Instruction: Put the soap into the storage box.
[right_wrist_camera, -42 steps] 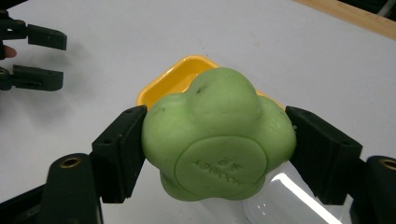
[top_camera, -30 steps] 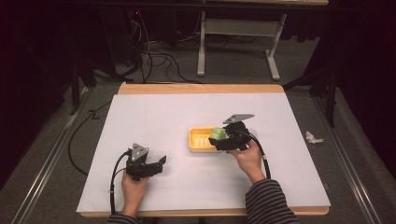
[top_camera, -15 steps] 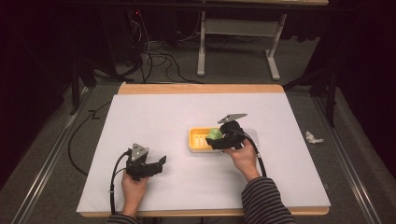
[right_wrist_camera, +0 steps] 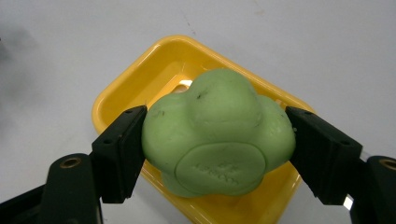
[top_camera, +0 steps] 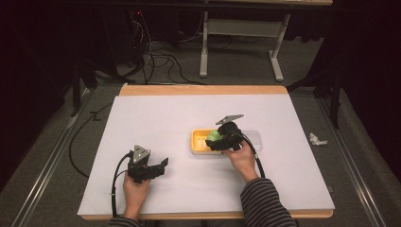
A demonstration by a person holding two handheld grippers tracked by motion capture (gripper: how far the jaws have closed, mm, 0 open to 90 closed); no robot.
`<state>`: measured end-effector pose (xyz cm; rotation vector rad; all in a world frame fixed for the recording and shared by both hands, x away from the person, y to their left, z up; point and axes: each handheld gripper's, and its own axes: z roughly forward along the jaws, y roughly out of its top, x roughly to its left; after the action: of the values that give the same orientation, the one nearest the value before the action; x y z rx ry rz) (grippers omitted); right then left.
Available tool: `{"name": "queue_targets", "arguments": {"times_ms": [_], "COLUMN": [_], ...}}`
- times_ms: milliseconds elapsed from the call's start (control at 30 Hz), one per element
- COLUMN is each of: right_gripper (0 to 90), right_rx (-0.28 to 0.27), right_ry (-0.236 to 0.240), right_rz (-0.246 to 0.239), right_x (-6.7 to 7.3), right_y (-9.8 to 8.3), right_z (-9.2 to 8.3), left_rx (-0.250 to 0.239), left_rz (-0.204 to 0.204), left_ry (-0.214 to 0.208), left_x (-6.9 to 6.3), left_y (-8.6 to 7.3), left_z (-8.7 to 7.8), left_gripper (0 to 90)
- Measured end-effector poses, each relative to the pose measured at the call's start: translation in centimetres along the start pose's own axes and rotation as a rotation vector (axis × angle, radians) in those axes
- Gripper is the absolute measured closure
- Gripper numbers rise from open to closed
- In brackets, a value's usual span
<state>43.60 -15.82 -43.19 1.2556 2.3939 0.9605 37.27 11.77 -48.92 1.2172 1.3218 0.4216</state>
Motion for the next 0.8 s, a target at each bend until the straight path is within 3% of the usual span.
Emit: {"name": "queue_targets", "arguments": {"times_ms": [467, 600, 767, 800], "right_gripper": [25.2, 25.0, 24.8, 24.8], "right_rx": [0.019, 0.020, 0.017, 0.018], "right_ry": [-0.012, -0.049, -0.082, -0.093], "right_rz": [-0.017, -0.081, -0.115, -0.104], "right_x": [0.1, 0.9, 1.6, 1.8], "right_y": [0.0, 0.1, 0.1, 0.1], "right_z": [1.2, 1.6, 2.0, 2.1], "left_rx": [-0.002, -0.003, -0.007, -0.005], "left_rz": [-0.009, -0.002, -0.011, -0.007], "left_ry": [0.000, 0.001, 0.007, 0.005], "left_x": [0.0, 0.0, 0.0, 0.0], "left_y": [0.0, 0.0, 0.0, 0.0], "left_z": [0.0, 0.0, 0.1, 0.0], "left_gripper": [20.6, 20.6, 20.5, 20.5]}}
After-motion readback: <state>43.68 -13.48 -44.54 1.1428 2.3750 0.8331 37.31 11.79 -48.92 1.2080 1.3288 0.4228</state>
